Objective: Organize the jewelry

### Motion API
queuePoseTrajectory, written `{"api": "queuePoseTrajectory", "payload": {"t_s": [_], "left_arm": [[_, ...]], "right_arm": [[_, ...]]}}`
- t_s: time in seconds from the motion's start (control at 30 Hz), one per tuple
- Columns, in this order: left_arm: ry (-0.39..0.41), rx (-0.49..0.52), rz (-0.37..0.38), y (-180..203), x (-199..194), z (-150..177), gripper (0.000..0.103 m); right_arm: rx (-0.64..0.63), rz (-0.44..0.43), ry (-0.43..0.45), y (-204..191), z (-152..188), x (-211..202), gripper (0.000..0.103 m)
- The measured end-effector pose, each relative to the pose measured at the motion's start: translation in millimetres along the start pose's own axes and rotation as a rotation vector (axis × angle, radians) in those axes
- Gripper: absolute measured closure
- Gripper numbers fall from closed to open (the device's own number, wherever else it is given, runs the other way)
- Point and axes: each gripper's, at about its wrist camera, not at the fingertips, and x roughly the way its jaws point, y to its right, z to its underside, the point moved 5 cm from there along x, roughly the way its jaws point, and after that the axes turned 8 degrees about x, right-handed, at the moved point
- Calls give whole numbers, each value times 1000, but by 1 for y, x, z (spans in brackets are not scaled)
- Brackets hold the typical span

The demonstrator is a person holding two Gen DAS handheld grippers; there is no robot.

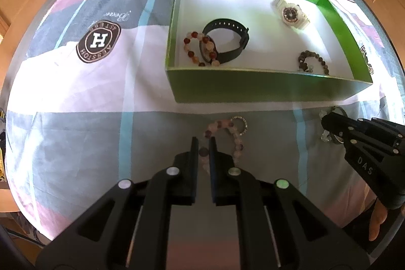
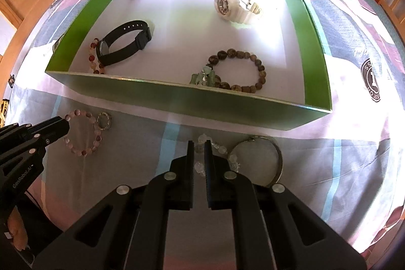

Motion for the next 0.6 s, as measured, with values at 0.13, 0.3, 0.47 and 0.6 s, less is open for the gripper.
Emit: {"api": "queuePoseTrajectory", "payload": {"t_s": [0.13,0.3,0.47,0.6], "left_arm": [[-10,8,-5,-3,7,0,95],[-11,5,-1,-4,15,-2,95],[-31,5,-12,-7,21,0,95],[-36,-1,-6,-9,22,1,95]], "right_arm": [[-4,1,-12,13,1,-3,96],[0,-6,-5,3,1,15,96],[6,1,-10,5,2,13,96],[4,-2,-8,5,1,12,96]]}}
